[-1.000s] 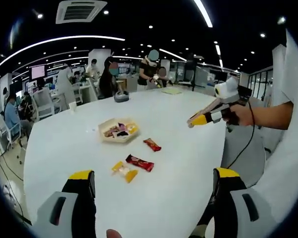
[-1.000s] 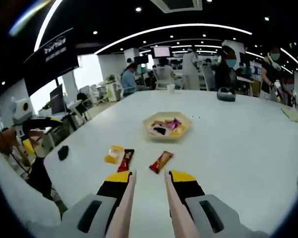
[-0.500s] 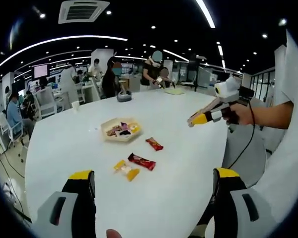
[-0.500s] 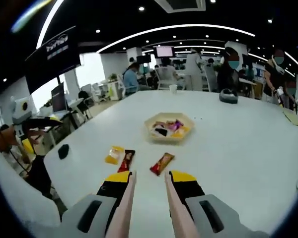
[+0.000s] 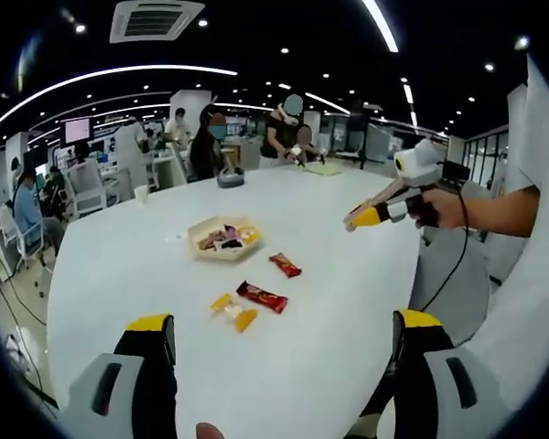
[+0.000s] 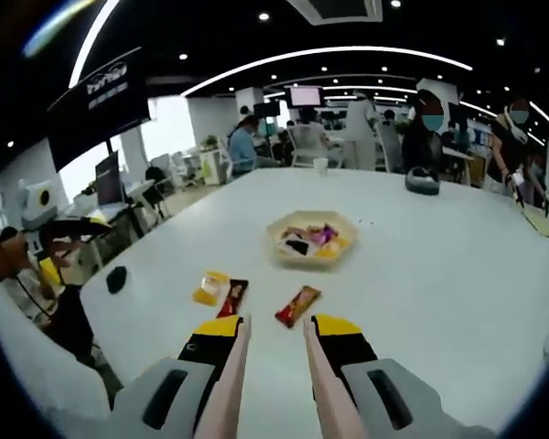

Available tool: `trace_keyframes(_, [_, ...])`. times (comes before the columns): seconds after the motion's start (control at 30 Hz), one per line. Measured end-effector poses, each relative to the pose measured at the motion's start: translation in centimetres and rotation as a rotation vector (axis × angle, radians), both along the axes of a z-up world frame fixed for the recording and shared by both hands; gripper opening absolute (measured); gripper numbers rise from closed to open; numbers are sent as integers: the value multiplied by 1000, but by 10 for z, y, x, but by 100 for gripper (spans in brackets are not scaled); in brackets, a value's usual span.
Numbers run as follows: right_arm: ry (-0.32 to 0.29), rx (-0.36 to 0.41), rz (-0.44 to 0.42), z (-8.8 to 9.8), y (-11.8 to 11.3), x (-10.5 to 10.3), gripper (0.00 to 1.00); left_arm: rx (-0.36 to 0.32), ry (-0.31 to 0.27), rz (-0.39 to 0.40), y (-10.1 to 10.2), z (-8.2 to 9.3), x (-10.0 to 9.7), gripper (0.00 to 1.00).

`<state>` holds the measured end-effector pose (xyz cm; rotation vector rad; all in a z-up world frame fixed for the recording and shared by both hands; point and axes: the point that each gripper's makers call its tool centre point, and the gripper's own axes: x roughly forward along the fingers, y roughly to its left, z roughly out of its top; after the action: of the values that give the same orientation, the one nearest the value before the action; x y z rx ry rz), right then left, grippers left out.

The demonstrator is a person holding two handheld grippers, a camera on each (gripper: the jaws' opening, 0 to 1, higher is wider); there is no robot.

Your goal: Place the target food into the container with the food tongs after gripping and lifting it, then release it inside without dropping or visibly crushing the food.

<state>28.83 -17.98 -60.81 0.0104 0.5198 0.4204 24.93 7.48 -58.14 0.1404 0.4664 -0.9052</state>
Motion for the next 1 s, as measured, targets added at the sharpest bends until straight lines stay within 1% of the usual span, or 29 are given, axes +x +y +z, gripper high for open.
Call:
trace_keyframes(0.4, [13,-5,31,-6,13,7,28,4,8,8,4,-2,-3,99])
trace_keyframes(0.6, [22,-20,65,-11,25,19,28,2,15,26,10,-3,-3,99])
trace_keyframes(0.67, [35,-31,83,-16,31,24,28,7,18,29,11,-4,-4,99])
trace_keyframes(0.7, [39,-51,89,-19,33,27,28,7,19,31,12,-5,-6,99])
trace_keyframes(0.77, [54,-78,91,-26,37,33,28,10,27,45,14,-8,-7,99])
trace_keyframes(0.83, [58,-99,73,-31,37,39,28,10,33,54,16,-9,-8,99])
trace_keyframes(0.9, [74,-79,66,-38,41,45,28,10,37,63,18,-10,-9,99])
trace_keyframes(0.97, [84,-108,86,-45,48,47,28,18,43,73,22,-11,-10,99])
trace_keyframes(1.0, [86,-110,93,-47,52,48,28,20,43,76,23,-11,-10,99])
